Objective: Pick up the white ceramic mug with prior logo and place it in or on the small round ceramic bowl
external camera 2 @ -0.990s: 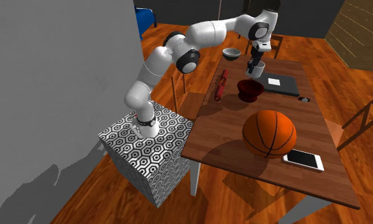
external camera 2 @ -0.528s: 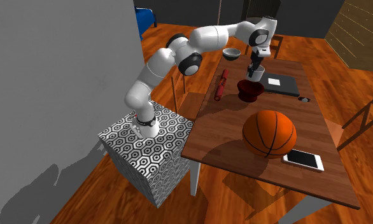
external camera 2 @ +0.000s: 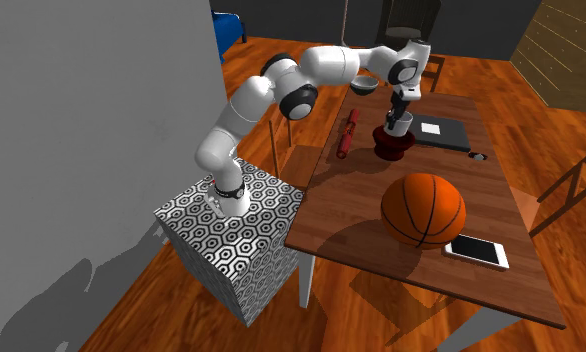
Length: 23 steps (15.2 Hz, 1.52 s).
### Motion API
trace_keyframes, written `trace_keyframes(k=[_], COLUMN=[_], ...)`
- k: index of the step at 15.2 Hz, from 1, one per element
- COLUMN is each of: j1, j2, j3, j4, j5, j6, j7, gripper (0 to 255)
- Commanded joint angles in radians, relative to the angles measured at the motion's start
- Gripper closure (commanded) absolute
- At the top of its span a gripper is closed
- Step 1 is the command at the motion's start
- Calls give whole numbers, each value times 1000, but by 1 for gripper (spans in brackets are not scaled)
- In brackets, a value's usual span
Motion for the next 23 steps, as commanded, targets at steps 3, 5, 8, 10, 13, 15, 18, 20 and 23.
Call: trace_keyframes(k=[3, 5, 8, 10, 13, 15, 18, 20, 23], j1=[-5, -5, -5, -5, -5, 0, 22, 22, 22], j2=[-2, -2, -2, -2, -2, -5, -5, -5, -5], j3=[0, 0, 0, 0, 0, 2, 3, 3, 3], j4=[-21, -21, -21, -21, -21, 9, 111, 110, 111], j5=[0, 0, 0, 0, 0, 3, 7, 7, 7], j6=[19, 19, 19, 19, 19, -13, -107, -107, -107], j7=[3, 3, 3, 3, 3, -2, -13, -13, -13], gripper=[255, 255, 255, 0, 0, 0, 0, 0, 0])
